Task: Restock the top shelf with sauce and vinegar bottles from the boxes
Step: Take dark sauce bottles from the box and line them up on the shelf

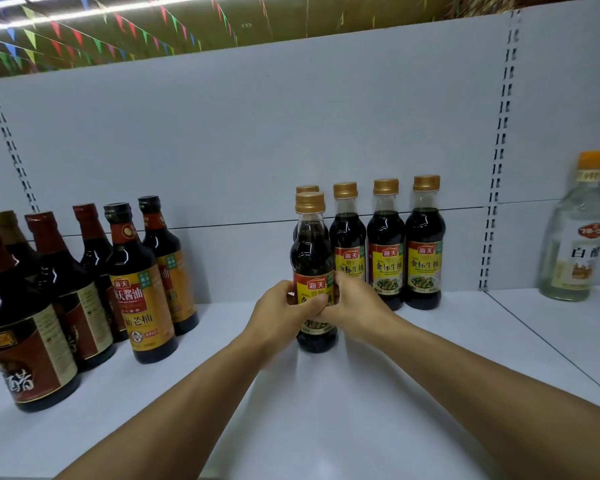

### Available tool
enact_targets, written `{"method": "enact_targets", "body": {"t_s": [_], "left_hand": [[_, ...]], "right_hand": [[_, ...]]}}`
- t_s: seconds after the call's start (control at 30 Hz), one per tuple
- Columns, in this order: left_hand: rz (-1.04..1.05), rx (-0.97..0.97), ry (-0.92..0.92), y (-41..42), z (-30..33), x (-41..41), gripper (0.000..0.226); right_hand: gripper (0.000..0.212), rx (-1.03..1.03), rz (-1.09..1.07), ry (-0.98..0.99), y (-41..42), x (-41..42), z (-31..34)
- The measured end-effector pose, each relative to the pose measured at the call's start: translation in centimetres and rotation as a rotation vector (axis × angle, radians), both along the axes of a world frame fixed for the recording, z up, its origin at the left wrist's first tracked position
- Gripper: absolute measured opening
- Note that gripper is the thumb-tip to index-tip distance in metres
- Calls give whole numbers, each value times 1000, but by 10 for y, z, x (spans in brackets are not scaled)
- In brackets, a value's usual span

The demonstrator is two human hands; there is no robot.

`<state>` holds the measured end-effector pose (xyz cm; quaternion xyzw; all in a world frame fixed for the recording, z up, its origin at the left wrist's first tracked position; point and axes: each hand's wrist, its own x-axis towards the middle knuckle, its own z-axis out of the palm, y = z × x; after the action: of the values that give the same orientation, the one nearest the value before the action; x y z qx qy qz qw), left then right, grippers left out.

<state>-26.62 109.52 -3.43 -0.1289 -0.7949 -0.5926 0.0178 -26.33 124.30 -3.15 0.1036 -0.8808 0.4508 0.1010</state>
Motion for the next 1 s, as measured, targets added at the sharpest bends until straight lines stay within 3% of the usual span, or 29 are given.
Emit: {"method": "enact_targets", "body": {"t_s": [1.0], "left_hand": [[-23,-24,74,8,-18,-45,38]], "right_hand": [[51,-29,-74,41,-1,-29,-14]]}}
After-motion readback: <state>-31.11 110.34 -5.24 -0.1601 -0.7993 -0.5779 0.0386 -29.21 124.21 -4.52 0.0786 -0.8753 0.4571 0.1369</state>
